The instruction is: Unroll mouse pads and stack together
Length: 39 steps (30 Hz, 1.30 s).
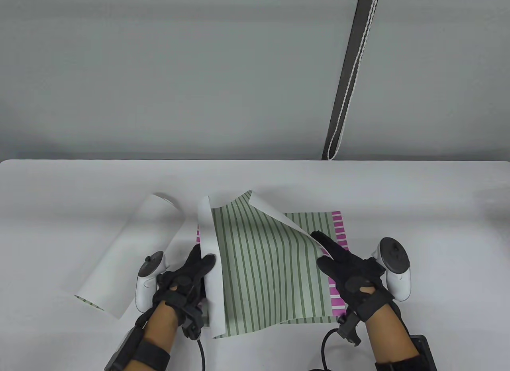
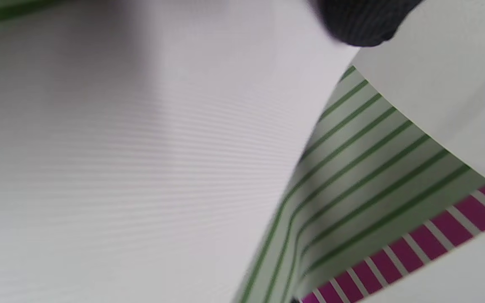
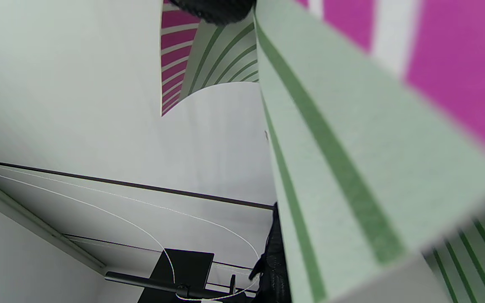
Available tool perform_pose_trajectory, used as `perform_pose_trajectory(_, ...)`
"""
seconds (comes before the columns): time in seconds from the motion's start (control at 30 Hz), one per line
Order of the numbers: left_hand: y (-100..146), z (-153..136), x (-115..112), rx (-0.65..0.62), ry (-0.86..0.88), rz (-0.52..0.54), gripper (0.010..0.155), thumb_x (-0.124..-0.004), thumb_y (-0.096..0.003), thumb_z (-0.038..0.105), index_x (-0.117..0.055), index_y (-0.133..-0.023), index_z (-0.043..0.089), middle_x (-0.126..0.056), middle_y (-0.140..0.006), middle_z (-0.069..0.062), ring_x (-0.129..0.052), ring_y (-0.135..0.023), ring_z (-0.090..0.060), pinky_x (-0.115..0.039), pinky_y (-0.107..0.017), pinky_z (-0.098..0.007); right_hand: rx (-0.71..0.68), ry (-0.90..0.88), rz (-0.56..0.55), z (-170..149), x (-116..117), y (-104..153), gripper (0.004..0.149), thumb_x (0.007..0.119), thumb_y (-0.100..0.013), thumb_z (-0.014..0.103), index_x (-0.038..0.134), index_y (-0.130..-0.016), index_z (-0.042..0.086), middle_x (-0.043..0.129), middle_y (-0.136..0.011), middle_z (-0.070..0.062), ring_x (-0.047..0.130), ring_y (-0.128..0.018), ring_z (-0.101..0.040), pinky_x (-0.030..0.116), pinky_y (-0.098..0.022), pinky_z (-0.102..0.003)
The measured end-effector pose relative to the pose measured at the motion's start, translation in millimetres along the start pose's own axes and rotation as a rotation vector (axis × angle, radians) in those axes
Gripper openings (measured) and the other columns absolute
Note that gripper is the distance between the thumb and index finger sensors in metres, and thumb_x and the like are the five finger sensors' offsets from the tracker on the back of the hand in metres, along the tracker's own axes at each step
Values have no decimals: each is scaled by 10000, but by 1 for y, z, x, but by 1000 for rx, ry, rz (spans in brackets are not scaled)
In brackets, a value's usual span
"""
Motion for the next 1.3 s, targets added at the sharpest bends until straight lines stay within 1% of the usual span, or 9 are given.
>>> perform_pose_trajectory(0.13,-1,-3,-4,3,52,-49,1019,-594,-456,749,70,-1018,219,-281,-1126,-228,-605,-992,-468,-665,-673,-577,3,-12,-27,-1,-8,2,601,673,-552,148,410,-1073,6,749,-885,-324,1027,-551,-349,908,-373,-408)
perform_pose_trajectory(0.37,-1,-2,-5,-7,49,-75,1043,-610,-454,758,89,-1011,219,-252,-1129,-229,-593,-998,-480,-668,-672,-587,-4,-29,-57,-1,-20,6,601,674,-554,152,408,-1073,4,752,-881,-324,1032,-543,-339,911,-365,-398)
perform_pose_trajectory(0.57,-1,-1,-6,28,16,-118,857,-603,-529,462,47,-1023,204,-307,-1122,-234,-630,-989,-471,-690,-667,-579,-7,-35,-76,0,-27,9,600,673,-555,153,409,-1074,6,754,-880,-323,1033,-541,-335,912,-362,-394)
perform_pose_trajectory(0.67,0,-2,-6,118,-96,-116,777,-604,-516,326,-62,-1055,186,-451,-1094,-216,-729,-941,-414,-703,-662,-557,13,-9,-97,0,-34,12,599,674,-554,149,413,-1074,7,757,-876,-326,1033,-536,-331,910,-360,-394)
perform_pose_trajectory(0.8,0,1,-6,224,-328,-136,749,-632,-506,280,-147,-1075,223,-637,-1003,-154,-849,-826,-343,-738,-632,-526,54,8,-143,-3,-47,16,593,679,-554,141,425,-1073,6,770,-870,-317,1031,-525,-326,901,-357,-402)
perform_pose_trajectory(0.93,4,21,0,304,-583,-66,721,-673,-501,278,-256,-1087,250,-765,-900,-82,-933,-725,-290,-789,-590,-503,108,112,-195,-6,-57,21,580,690,-548,118,461,-1070,10,792,-860,-309,1022,-516,-342,883,-357,-436)
perform_pose_trajectory(1.07,5,47,13,286,-798,178,667,-770,-463,287,-474,-1059,243,-876,-780,-48,-1005,-594,-246,-843,-520,-481,188,299,-248,-12,-66,23,563,714,-543,112,515,-1065,36,824,-836,-276,1008,-543,-353,866,-378,-461)
perform_pose_trajectory(1.17,3,58,15,239,-933,325,641,-818,-439,305,-567,-1025,242,-924,-732,-44,-1037,-532,-229,-871,-482,-465,256,486,-309,-19,-69,23,539,788,-526,125,615,-1031,50,881,-775,-253,1017,-501,-351,863,-364,-468)
perform_pose_trajectory(1.3,-5,53,13,197,-1128,450,634,-860,-402,351,-637,-986,245,-964,-668,-27,-1060,-468,-208,-896,-443,-449,336,718,-336,-36,-69,22,511,842,-501,147,702,-989,80,927,-734,-219,1035,-478,-330,874,-357,-459)
Point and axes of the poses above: the tracker on the back of each hand, its own z axis roughly to the thumb side, its own y axis roughly from the fingertips to the wrist, x = y × z, the point moved 3 cm from there along -y, roughly from the wrist to the fingertips
